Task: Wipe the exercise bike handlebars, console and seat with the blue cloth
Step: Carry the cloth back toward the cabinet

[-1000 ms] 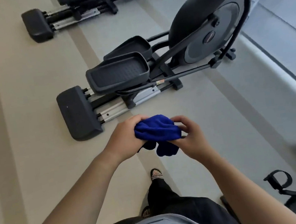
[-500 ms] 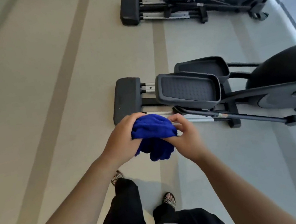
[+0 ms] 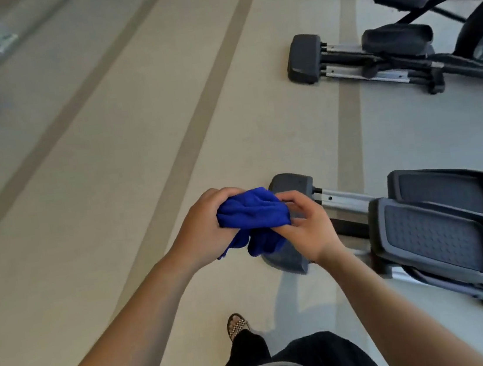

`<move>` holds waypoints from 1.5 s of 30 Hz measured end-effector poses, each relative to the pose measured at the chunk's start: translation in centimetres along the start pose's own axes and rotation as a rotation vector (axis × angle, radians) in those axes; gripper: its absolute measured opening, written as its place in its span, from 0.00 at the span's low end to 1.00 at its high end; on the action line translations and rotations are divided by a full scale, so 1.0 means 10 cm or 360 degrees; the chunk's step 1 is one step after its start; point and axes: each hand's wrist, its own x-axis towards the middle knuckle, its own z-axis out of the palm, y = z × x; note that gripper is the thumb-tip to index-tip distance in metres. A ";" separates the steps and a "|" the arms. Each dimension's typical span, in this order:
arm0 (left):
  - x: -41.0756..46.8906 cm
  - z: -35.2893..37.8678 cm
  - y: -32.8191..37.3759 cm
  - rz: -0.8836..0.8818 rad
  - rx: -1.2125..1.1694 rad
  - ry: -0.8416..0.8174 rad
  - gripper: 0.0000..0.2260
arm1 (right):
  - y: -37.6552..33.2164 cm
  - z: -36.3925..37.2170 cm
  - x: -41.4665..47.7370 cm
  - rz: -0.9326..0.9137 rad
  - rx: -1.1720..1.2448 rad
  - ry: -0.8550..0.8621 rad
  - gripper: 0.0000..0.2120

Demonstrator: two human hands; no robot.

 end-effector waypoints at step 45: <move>7.20 -6.94 -2.07 -0.0383 -0.0052 0.0556 0.14 | -2.21 4.75 9.41 -0.0163 -0.0055 -0.0442 0.09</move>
